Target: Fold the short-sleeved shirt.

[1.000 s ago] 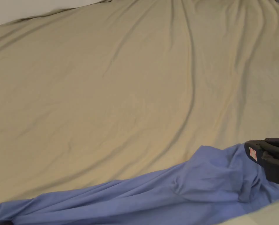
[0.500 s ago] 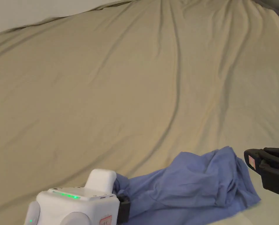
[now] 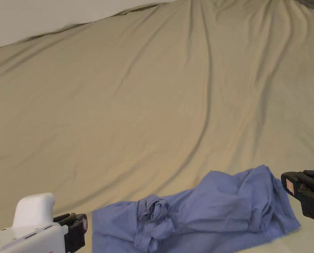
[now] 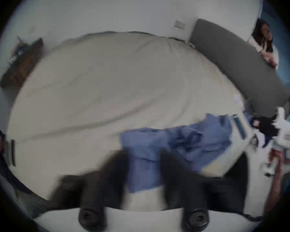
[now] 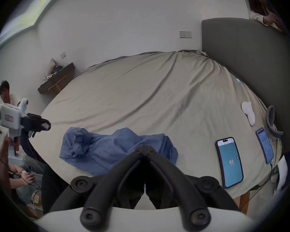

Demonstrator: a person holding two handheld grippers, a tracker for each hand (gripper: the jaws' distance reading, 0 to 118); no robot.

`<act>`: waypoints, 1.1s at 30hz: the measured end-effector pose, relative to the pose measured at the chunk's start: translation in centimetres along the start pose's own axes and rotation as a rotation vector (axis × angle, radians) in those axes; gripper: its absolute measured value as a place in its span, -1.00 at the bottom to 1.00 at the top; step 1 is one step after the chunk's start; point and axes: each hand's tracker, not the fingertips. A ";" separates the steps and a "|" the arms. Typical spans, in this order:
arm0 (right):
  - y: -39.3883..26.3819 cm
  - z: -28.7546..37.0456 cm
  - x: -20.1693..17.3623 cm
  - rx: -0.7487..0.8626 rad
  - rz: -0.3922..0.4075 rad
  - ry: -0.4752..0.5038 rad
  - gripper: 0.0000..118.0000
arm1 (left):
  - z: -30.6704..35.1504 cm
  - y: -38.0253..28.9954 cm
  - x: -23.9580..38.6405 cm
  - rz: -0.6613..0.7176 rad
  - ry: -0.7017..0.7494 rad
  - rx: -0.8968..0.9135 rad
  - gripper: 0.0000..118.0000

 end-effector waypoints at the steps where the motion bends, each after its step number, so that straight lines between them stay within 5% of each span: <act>1: 0.0 0.0 -0.1 0.000 0.004 0.003 -0.96 | -1.6 0.0 0.4 0.029 0.049 0.002 -1.00; 5: -0.2 0.1 -0.3 -0.015 0.018 -0.015 -0.96 | -6.1 -0.2 4.4 0.004 -0.135 -0.072 -1.00; 10: -0.4 0.0 0.4 -0.034 0.017 -0.033 -0.96 | -10.9 -1.3 12.0 -0.238 -0.104 -0.179 -1.00; 19: -0.6 0.3 1.2 -0.035 -0.006 -0.056 -0.96 | -7.3 -1.4 20.5 -0.314 -0.422 -0.144 -1.00; 23: -0.2 1.4 1.2 -0.014 -0.009 -0.056 -0.96 | -4.2 -0.2 18.0 -0.227 -0.472 -0.091 -1.00; 29: 0.1 1.7 0.2 -0.003 0.008 -0.026 -0.96 | 2.1 -0.4 5.1 0.031 -0.445 0.016 -0.96; 30: 0.2 1.6 -0.1 -0.002 0.008 -0.015 -0.96 | 2.3 -1.4 2.1 0.116 -0.489 0.003 -0.44; 31: 0.2 1.6 -0.4 0.000 0.010 -0.007 -0.96 | 1.8 -1.9 -0.6 0.184 -0.513 -0.040 0.67; 32: 0.1 1.5 -0.8 0.002 0.014 0.004 -0.96 | 1.2 -3.1 -3.4 0.256 -0.535 -0.081 1.00; 33: 0.1 1.4 -1.1 -0.001 0.018 0.018 -0.96 | 0.8 -4.3 -6.2 0.350 -0.567 -0.065 1.00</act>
